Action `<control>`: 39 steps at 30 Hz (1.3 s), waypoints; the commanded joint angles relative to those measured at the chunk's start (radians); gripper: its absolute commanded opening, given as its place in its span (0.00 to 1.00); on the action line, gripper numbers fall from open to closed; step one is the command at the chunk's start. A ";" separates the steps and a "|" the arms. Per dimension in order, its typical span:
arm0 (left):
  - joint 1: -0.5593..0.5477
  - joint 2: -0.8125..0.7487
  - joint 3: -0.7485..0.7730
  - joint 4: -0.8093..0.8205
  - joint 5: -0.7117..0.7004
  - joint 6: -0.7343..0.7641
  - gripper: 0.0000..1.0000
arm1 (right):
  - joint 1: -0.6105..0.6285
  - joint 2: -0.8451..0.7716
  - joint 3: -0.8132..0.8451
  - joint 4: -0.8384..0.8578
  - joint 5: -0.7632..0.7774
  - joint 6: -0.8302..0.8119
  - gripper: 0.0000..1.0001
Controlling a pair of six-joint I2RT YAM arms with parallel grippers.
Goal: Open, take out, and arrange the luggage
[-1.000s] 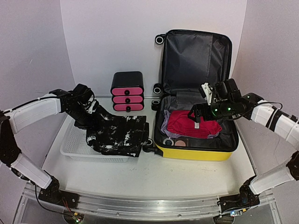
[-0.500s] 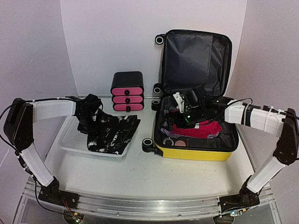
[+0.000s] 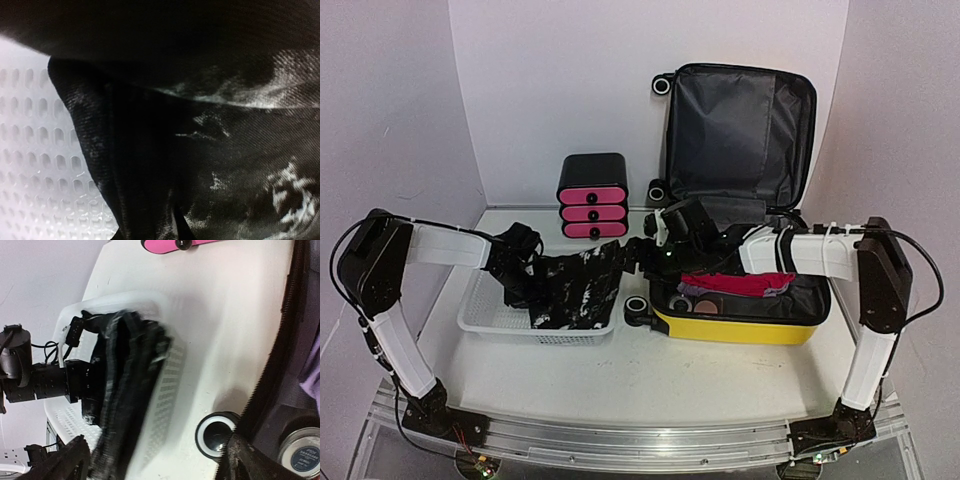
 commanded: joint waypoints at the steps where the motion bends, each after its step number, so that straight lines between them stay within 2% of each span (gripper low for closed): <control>1: -0.063 0.011 -0.090 0.179 0.143 -0.191 0.00 | 0.044 -0.007 -0.022 0.127 0.044 0.109 0.76; 3: -0.043 -0.018 -0.106 0.177 0.106 -0.172 0.00 | 0.044 -0.032 -0.068 0.146 0.074 0.120 0.66; 7: 0.017 -0.075 -0.113 0.117 0.053 -0.093 0.00 | 0.043 -0.090 -0.151 0.162 0.087 0.126 0.54; 9: 0.038 -0.090 -0.119 0.100 0.043 -0.066 0.00 | 0.043 -0.135 -0.191 0.163 0.099 0.117 0.54; 12: 0.072 -0.115 -0.153 0.091 0.036 -0.063 0.00 | 0.044 -0.220 -0.251 0.162 0.120 0.074 0.60; 14: 0.078 -0.130 -0.173 0.103 0.035 -0.052 0.00 | 0.044 -0.237 -0.267 0.150 0.081 0.075 0.61; 17: 0.078 -0.116 -0.178 0.123 0.085 -0.037 0.00 | 0.064 -0.202 -0.268 0.179 -0.007 0.110 0.46; 19: 0.078 -0.106 -0.181 0.142 0.123 -0.039 0.00 | 0.100 -0.162 -0.241 0.176 -0.013 0.107 0.40; 24: 0.078 -0.117 -0.195 0.163 0.146 -0.047 0.00 | 0.146 -0.090 -0.183 0.137 0.042 0.112 0.33; 30: 0.078 -0.142 -0.203 0.163 0.148 -0.034 0.00 | 0.182 -0.016 -0.108 0.049 0.093 0.090 0.29; 39: 0.078 -0.168 -0.211 0.165 0.161 -0.027 0.00 | 0.218 0.052 -0.043 0.007 0.224 0.080 0.29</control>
